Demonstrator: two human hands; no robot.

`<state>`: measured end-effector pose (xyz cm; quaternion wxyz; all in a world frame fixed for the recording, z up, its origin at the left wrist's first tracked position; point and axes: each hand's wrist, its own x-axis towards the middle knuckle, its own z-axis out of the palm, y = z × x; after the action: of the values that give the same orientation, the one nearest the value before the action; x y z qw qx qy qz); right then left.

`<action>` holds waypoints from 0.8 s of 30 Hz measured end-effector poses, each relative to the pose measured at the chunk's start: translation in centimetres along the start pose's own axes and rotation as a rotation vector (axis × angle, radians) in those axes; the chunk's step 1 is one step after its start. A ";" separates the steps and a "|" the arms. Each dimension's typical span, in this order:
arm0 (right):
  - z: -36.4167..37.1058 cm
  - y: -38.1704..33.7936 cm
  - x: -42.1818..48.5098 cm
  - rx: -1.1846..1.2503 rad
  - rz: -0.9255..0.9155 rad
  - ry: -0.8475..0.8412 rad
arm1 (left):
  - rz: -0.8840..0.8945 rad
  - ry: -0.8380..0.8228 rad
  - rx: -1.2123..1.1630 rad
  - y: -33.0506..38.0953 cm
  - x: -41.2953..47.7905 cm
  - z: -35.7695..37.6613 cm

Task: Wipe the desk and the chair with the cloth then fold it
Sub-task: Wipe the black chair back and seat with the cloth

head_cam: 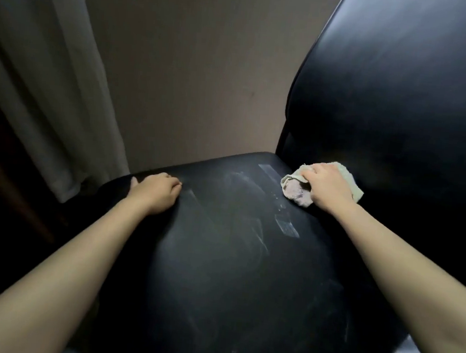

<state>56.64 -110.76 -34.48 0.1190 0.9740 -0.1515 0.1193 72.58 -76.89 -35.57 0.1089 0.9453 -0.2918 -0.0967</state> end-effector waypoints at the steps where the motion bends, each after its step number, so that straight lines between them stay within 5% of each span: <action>1: 0.5 -0.7 -0.6 0.077 0.077 -0.046 | -0.008 -0.013 0.021 0.1 0.1 -0.1; 10: 2.6 -2.7 -2.7 0.372 0.346 -0.147 | -0.017 -0.011 0.071 0.6 0.5 0.8; 19: -1.3 -3.0 -1.9 0.241 0.285 -0.295 | -0.036 -0.034 0.092 1.2 1.7 0.7; 24: -10.3 -1.9 2.3 -0.120 0.003 0.279 | -0.056 -0.070 0.117 2.1 2.1 -0.2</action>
<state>57.34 -106.85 -24.51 0.1966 0.9389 -0.1418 0.2445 73.20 -79.73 -35.09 0.0405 0.9540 -0.2739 -0.1152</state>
